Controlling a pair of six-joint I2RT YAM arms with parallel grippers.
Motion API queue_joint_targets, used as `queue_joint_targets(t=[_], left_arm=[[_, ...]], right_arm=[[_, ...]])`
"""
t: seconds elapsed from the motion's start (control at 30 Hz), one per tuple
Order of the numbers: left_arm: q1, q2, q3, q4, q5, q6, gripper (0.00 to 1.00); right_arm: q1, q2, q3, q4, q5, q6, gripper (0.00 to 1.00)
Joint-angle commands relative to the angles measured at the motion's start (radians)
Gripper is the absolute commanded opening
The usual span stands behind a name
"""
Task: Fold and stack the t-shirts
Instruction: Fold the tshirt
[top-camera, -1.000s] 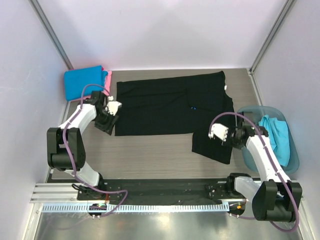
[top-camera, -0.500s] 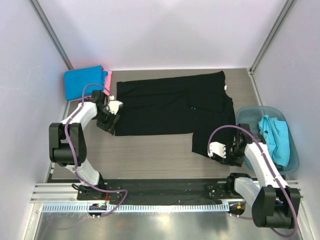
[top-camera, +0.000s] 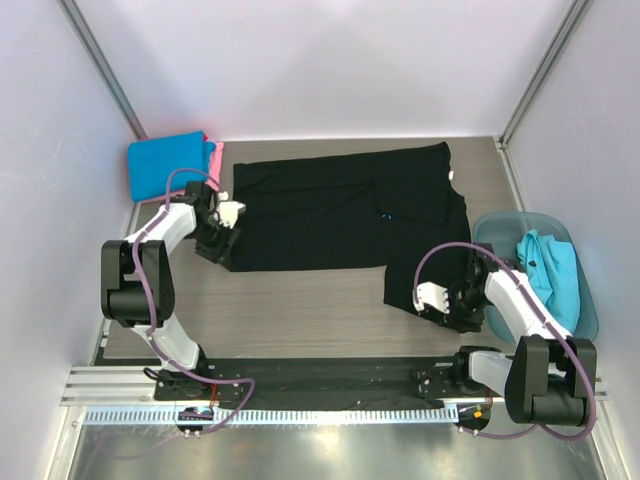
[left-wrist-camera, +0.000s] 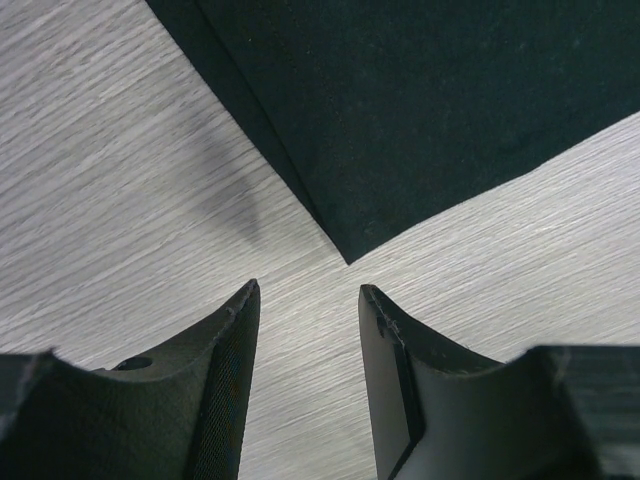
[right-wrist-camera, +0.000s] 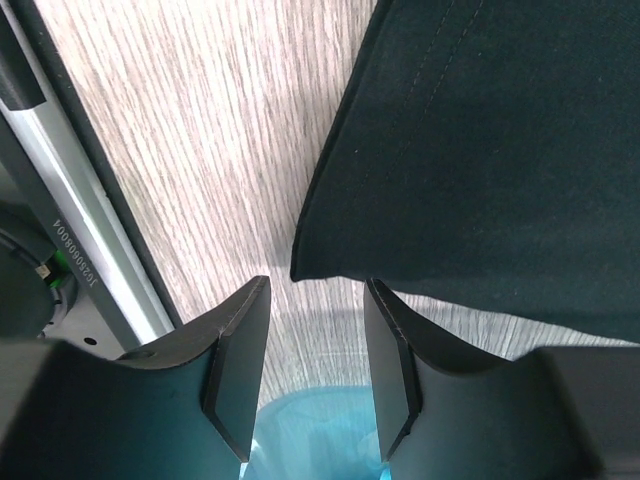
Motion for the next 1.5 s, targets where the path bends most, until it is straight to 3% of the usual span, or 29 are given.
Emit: queue_joint_targets(t=[0.0,0.3,0.4,0.43,0.53,0.87,1.1,1.47], left_arm=[[0.003,-0.001,0.006,0.027,0.018,-0.017,0.46],[0.005,0.002,-0.019,0.024,0.008,-0.023,0.45],[0.006,0.007,-0.016,0.017,0.008,-0.026,0.46],[0.006,0.004,-0.017,0.015,0.010,-0.029,0.46],[0.012,-0.008,-0.013,-0.018,0.022,-0.043,0.46],[0.123,0.093,0.061,-0.190,0.177,-0.153,0.45],[0.123,0.177,0.107,-0.200,0.206,-0.156,0.42],[0.114,0.254,0.165,-0.183,0.254,-0.202,0.40]], right_arm=[[0.002,0.021,0.027,0.023,-0.010,-0.024,0.48],[0.005,0.082,0.017,0.060,-0.021,0.022,0.41],[0.005,0.090,0.021,0.063,-0.027,0.045,0.24],[0.005,0.089,0.026,0.062,-0.030,0.057,0.14],[0.005,0.058,0.056,0.054,-0.040,0.078,0.02],[0.029,-0.026,0.250,0.129,-0.142,0.315,0.01],[0.072,-0.016,0.239,0.186,-0.129,0.398,0.01],[0.072,-0.069,0.187,0.183,-0.106,0.401,0.01]])
